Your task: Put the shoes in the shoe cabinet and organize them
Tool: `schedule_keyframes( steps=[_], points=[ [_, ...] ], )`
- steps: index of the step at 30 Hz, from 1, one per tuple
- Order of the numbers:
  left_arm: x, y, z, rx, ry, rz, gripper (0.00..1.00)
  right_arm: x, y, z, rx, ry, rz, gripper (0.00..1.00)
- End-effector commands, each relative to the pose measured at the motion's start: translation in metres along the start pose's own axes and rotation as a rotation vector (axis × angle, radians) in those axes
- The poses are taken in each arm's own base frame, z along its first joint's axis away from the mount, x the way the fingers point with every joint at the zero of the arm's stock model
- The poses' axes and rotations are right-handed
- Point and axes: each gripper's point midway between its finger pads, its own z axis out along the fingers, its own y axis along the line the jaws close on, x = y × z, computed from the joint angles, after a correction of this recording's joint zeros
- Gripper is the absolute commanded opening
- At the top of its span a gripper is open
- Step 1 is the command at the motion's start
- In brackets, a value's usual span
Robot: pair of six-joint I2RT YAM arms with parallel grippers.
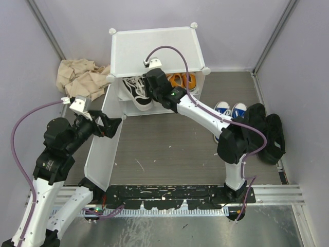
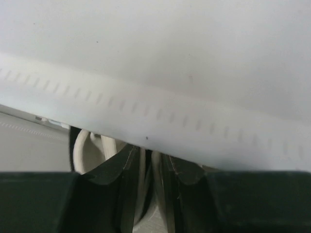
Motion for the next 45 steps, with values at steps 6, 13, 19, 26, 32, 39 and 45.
schedule_keyframes(
  steps=[6,13,19,26,32,39,45],
  points=[
    [0.029,0.008,-0.005,-0.043,0.103,-0.038,0.98,-0.071,0.003,-0.010,-0.012,-0.275,0.093,0.46],
    [0.029,0.010,-0.006,-0.055,0.101,-0.029,0.98,-0.074,0.010,-0.035,-0.084,-0.260,0.087,0.61],
    [0.028,0.010,-0.006,-0.055,0.100,-0.027,0.98,-0.065,-0.005,-0.070,-0.077,-0.251,0.072,0.64],
    [0.032,0.011,-0.003,-0.054,0.111,-0.029,0.98,-0.018,-0.040,-0.082,0.030,-0.133,-0.024,0.72],
    [0.033,0.012,0.000,-0.058,0.120,-0.031,0.98,-0.002,-0.044,-0.069,0.024,-0.117,-0.072,0.71],
    [0.036,0.015,0.002,-0.068,0.127,-0.028,0.98,-0.005,-0.051,-0.052,0.018,-0.167,-0.078,0.64],
    [0.039,0.016,0.005,-0.071,0.136,-0.027,0.98,-0.004,-0.052,-0.037,0.011,-0.191,-0.091,0.46]
  ],
)
